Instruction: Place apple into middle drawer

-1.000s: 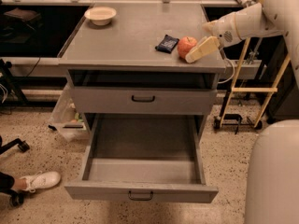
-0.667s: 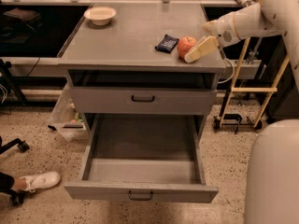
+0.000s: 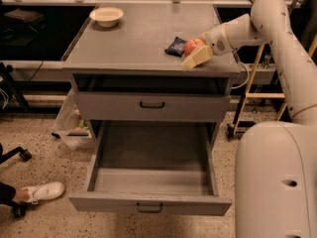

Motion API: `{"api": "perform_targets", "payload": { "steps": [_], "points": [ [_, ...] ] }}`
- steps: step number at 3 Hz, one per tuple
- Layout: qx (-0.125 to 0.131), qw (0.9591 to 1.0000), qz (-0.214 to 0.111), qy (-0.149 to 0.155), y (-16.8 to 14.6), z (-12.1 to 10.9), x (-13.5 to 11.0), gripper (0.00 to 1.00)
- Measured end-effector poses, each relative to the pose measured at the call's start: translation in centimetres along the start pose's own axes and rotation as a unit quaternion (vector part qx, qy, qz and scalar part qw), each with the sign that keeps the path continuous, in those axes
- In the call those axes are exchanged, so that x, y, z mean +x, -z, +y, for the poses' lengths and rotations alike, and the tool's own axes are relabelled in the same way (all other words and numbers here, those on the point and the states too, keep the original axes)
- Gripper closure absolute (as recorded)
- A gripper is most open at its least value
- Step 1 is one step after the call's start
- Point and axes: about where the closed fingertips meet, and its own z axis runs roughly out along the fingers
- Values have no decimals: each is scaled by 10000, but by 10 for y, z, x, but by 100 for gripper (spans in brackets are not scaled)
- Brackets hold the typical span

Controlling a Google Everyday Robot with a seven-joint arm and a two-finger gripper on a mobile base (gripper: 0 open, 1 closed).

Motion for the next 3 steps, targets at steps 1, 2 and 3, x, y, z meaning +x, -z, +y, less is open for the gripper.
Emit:
{"api": "perform_targets", "payload": {
  "steps": [1,2,3],
  "points": [
    [0,10000,0,0,0,0,0,19],
    [-1,10000,0,0,0,0,0,42],
    [-192,9998,-51,-35,-1,8,1,65]
  ]
}}
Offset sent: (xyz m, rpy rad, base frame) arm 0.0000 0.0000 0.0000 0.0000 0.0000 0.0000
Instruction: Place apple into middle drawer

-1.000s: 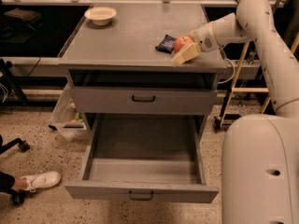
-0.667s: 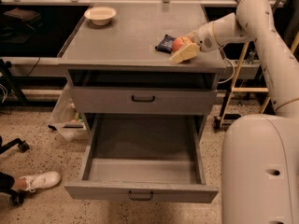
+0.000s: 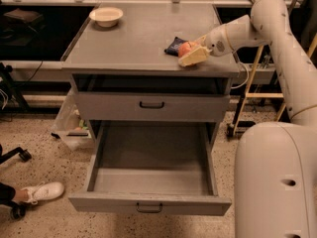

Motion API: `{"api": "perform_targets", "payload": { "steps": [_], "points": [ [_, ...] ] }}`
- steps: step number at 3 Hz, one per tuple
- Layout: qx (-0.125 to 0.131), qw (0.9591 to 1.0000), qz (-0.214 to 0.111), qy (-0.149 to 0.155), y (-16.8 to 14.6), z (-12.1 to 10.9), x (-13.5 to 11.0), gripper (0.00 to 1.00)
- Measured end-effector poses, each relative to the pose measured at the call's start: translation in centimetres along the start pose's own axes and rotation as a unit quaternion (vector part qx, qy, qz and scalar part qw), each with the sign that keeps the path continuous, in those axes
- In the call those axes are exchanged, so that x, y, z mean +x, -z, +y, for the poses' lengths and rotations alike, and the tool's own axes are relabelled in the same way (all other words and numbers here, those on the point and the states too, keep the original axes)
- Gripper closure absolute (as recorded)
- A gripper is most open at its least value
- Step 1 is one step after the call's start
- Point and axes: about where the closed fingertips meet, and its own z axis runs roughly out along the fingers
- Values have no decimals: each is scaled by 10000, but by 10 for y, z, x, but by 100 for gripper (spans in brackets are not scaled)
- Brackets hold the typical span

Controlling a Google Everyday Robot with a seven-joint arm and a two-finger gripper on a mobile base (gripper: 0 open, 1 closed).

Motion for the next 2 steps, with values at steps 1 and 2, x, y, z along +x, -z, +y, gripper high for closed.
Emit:
{"api": "perform_targets", "payload": {
  "steps": [1,2],
  "points": [
    [-472,9989,-39,-21,18,32,1,89],
    [-367,9987,-256,240,82,66,-11,100]
  ]
}}
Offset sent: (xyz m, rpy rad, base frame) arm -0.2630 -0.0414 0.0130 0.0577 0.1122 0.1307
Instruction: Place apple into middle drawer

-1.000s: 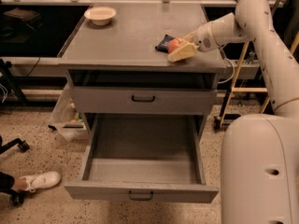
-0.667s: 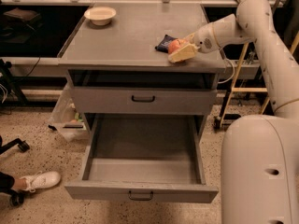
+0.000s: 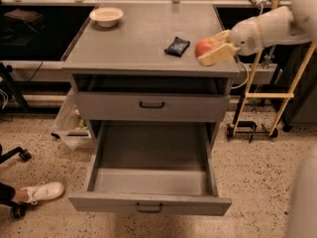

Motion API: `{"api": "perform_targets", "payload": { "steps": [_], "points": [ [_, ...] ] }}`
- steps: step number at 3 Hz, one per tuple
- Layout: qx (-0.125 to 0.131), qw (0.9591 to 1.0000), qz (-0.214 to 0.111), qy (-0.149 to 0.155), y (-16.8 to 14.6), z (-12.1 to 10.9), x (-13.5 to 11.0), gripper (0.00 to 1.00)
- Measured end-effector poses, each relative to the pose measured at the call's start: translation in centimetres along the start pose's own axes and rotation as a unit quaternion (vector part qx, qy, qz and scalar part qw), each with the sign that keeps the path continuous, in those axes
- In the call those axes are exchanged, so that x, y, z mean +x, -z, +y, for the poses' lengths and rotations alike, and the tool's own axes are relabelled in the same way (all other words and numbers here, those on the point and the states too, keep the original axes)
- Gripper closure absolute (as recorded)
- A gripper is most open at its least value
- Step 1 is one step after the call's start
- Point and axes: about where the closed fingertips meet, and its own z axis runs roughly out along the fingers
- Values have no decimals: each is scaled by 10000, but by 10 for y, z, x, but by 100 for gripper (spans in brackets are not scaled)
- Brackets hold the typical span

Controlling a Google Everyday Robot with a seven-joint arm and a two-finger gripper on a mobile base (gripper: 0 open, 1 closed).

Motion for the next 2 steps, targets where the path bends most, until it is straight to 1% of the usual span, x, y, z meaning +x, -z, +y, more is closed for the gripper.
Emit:
{"api": "perform_targets", "payload": {
  "steps": [1,2],
  "points": [
    [767,9948,-315,586,72,44,-51,100],
    [1240,9883,-504,733,98,75,-81,100]
  ]
}}
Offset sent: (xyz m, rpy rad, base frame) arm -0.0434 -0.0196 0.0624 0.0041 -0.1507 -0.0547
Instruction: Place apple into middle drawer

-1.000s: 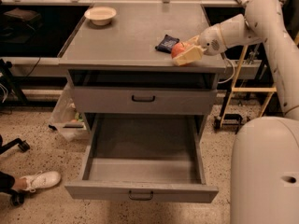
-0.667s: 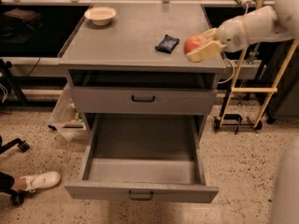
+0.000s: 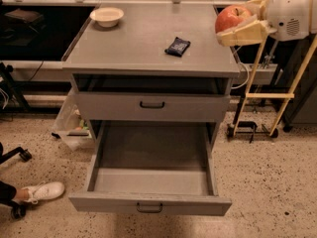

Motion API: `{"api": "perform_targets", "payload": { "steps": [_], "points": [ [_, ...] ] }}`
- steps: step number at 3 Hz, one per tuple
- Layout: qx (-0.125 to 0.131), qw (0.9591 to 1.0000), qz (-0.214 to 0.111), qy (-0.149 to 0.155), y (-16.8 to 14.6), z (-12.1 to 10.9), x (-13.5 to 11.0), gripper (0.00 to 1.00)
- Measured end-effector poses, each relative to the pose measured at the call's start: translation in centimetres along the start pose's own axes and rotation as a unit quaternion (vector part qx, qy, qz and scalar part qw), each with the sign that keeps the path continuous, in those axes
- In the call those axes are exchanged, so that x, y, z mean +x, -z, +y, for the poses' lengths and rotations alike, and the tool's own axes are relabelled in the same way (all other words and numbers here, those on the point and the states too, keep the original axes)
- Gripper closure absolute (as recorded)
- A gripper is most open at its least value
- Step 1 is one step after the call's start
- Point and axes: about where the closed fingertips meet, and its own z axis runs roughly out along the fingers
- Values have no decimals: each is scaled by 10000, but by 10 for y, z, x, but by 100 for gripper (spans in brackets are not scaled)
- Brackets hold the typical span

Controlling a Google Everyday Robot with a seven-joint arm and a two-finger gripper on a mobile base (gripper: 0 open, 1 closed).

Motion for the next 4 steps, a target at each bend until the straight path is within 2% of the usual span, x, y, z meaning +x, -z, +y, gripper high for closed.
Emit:
{"api": "perform_targets", "payload": {
  "steps": [1,2,3,4],
  "points": [
    [-134,9998,61,139,-15,20,10,100],
    [113,9969,90,773,-14,51,3,100],
    [586,9887,414,1319,-46,86,42,100],
    [585,9887,415,1319,-46,86,42,100]
  ]
}}
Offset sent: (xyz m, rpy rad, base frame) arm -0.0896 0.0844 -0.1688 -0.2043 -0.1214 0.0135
